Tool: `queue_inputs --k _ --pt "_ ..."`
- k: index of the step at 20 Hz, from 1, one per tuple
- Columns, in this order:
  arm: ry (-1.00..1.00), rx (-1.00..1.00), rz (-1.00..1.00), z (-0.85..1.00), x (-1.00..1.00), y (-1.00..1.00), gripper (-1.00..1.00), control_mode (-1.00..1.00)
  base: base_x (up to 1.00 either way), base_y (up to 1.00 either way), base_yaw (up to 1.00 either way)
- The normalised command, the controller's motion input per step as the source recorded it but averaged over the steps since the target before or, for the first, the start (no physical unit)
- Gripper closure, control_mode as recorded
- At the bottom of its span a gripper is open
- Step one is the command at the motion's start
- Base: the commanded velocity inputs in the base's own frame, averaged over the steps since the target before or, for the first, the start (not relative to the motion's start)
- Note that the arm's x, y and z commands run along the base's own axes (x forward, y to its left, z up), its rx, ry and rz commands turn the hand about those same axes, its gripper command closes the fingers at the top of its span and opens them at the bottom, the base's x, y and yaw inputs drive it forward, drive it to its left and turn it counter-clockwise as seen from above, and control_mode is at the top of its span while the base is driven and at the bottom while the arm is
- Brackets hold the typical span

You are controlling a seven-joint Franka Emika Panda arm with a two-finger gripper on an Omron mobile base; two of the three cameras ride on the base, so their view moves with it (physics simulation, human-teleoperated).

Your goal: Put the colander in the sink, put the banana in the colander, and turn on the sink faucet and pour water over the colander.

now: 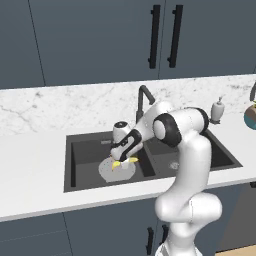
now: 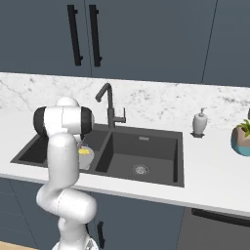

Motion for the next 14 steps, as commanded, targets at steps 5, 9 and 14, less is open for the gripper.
queue_inputs --k 5,9,14 --pt "0.0 -0.12 -0.02 -0.49 0.26 0.67 1.0 -1.0 0.0 0.0 0.0" --pt "0.0 -0.13 -0.03 -0.48 0.15 0.54 1.0 -1.0 0.0 0.0 0.0" --pt "0.0 -0.13 -0.04 -0.59 0.05 0.35 1.0 -1.0 0.0 0.0 0.0"
